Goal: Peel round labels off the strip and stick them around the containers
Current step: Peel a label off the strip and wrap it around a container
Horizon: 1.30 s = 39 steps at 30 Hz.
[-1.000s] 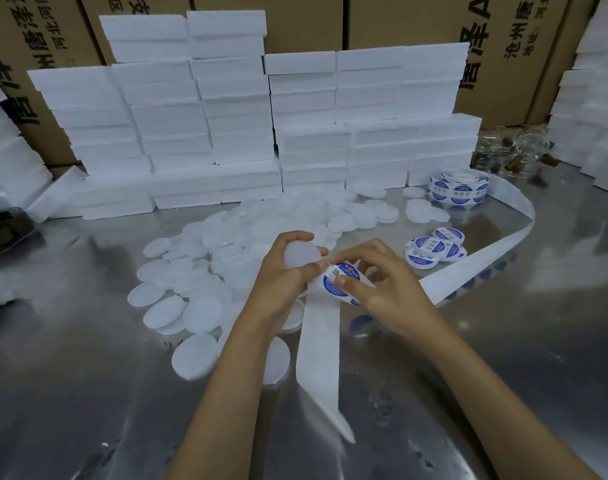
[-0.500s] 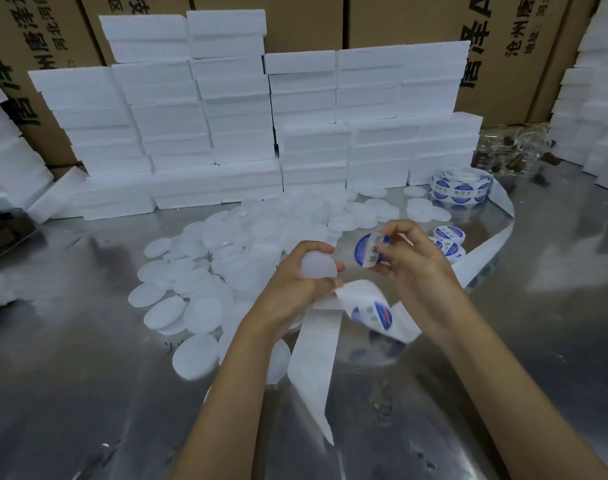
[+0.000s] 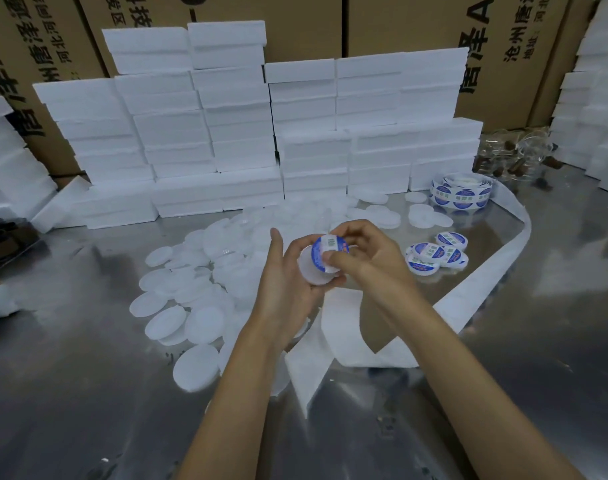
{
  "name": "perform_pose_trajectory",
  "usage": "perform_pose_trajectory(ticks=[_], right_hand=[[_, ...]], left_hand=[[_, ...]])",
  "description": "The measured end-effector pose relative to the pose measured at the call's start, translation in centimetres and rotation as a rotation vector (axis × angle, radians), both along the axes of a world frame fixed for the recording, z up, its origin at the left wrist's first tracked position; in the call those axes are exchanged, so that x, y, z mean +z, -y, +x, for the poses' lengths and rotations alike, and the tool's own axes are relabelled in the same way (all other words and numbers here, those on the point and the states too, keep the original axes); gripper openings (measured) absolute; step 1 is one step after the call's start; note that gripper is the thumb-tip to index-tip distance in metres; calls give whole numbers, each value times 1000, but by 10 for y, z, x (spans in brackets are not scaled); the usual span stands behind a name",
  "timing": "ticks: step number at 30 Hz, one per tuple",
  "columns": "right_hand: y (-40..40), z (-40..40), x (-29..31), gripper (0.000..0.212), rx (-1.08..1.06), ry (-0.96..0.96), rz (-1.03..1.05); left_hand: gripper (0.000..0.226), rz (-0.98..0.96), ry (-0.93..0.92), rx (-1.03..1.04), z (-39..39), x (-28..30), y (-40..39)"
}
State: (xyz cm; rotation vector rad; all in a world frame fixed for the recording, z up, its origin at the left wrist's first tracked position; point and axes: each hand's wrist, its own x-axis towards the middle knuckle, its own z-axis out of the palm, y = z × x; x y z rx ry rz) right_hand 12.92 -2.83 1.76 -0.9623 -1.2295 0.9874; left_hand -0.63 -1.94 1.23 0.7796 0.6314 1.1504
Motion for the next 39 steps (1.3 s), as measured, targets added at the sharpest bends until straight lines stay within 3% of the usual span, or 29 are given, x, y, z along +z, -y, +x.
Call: perform_pose_trajectory(ticks=[5,19,24,30,34,39], right_hand=[[-2,-11,-8,30,-100,173,101],[-2,-11,-20,30,-211,288,163],[-2,-6,-22,29,-336,481,193],[4,-4,-21,60,-407,569,135],[9,-7,-25,52,-467,752,117],[7,-6,-26,35,-434,732,151]], left_hand=[[75,61,19,-32,4,0,2],[60,180,-115,18,12,-2,3],[55,146,-113,61,11,-2,2],[57,100,-90,79,9,-2,2],[58,133,-43,56,8,-4,2],[57,131,3,25,8,-4,2]])
